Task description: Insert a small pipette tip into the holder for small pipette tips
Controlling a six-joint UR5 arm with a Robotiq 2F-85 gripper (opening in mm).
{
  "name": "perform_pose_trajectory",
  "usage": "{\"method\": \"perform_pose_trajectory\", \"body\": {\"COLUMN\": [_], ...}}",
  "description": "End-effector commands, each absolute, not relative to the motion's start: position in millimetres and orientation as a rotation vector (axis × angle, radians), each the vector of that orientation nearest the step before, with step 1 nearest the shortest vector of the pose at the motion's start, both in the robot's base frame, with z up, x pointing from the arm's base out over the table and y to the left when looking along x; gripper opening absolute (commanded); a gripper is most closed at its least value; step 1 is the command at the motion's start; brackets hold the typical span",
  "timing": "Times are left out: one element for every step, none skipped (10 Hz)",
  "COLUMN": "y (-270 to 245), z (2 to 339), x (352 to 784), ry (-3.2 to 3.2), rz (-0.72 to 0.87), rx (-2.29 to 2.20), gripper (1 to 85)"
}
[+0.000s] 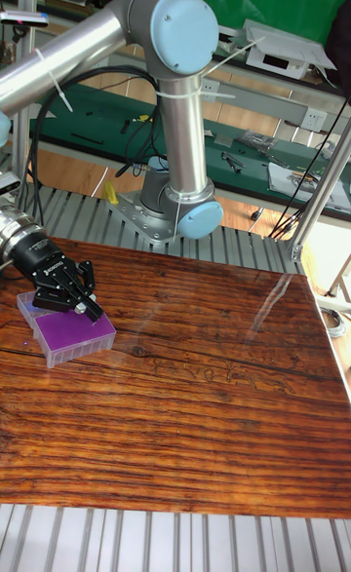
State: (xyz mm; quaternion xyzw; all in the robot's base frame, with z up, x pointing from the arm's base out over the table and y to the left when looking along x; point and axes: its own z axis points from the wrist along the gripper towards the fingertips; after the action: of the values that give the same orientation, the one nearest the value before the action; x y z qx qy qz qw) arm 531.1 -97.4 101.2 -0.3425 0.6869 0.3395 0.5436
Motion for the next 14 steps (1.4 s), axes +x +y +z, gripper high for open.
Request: {"method": "perform_pose_trajectory", "body": {"y": [-98, -98, -99, -101, -102, -101, -101, -101, -101, -101, -101, -101, -101, -100], "z": [100, 98, 96, 93, 91, 90, 91, 90, 90, 89, 89, 90, 89, 88], "x": [533, 532, 531, 529, 527, 525, 525, 524, 524, 524, 524, 524, 525, 525], "ry": [1.614, 1.614, 1.615, 1.615, 1.617, 1.619, 1.618, 1.620, 1.623, 1.624, 1.624, 1.622, 1.621, 1.619], "rz": [0.795, 0.794, 0.793, 0.793, 0.797, 0.800, 0.801, 0.804, 0.805, 0.805, 0.805, 0.807, 0.808, 0.809], "rx": [-0.802, -0.801, -0.802, -0.804, -0.803, -0.800, -0.799, -0.795, -0.794, -0.794, -0.794, -0.790, -0.790, -0.791], "gripper": [1.0, 1.0, 1.0, 1.0, 1.0, 1.0, 1.0, 1.0, 1.0, 1.0, 1.0, 1.0, 1.0, 1.0]}}
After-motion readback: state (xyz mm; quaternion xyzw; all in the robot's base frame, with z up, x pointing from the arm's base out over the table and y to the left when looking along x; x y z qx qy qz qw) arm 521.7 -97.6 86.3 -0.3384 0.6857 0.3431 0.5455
